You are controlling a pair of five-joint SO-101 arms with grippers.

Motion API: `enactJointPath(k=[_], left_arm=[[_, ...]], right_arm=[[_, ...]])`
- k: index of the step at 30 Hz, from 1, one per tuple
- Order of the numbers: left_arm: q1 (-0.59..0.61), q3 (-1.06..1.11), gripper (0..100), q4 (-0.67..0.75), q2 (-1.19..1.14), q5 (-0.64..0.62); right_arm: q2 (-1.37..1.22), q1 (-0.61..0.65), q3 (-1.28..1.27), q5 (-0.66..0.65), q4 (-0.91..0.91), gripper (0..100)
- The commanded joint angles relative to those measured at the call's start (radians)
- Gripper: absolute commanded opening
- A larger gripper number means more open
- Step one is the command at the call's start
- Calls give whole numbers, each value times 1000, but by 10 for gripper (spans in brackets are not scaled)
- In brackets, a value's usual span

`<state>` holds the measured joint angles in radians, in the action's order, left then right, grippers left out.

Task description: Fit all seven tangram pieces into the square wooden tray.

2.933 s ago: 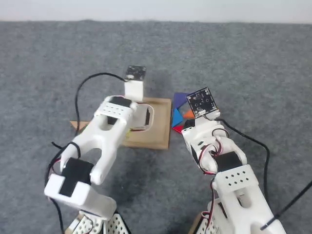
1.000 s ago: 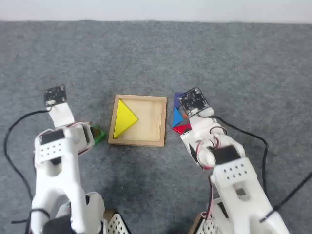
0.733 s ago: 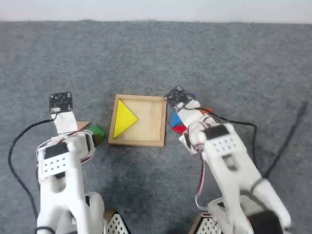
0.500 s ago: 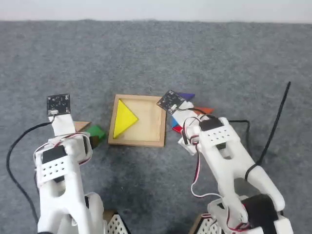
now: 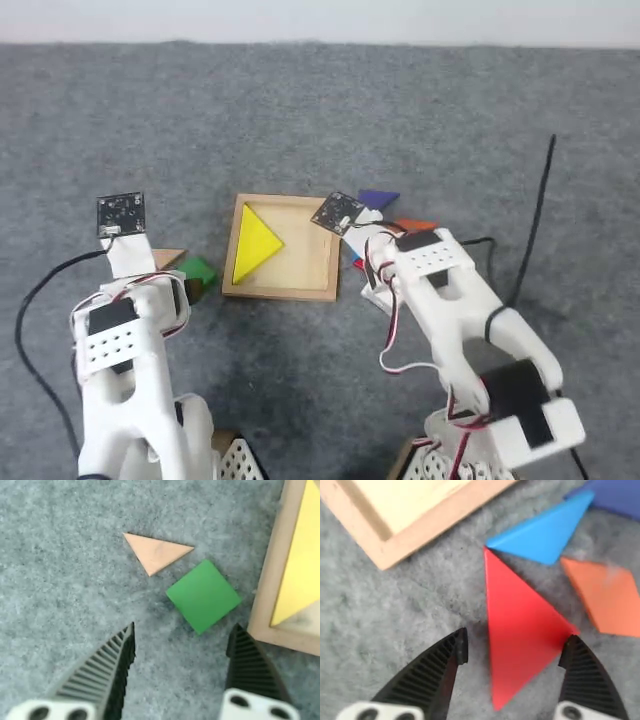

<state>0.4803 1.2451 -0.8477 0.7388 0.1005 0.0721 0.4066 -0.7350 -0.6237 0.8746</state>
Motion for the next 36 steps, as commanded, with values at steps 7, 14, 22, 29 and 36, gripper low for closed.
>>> enactJointPath(k=[7, 14, 22, 29, 36], left_arm=[[6, 5, 287, 21, 38, 25], [6, 5, 287, 21, 37, 31], [6, 5, 287, 21, 37, 29], [6, 5, 287, 21, 35, 29], [6, 5, 287, 21, 35, 31]], right_arm=[[-42, -15, 87, -49, -5, 303], [-44, -47, 118, -54, -5, 303], [-197, -47, 229, -126, 91, 303], [-289, -42, 319, -127, 166, 303], [-289, -45, 319, -127, 165, 303]])
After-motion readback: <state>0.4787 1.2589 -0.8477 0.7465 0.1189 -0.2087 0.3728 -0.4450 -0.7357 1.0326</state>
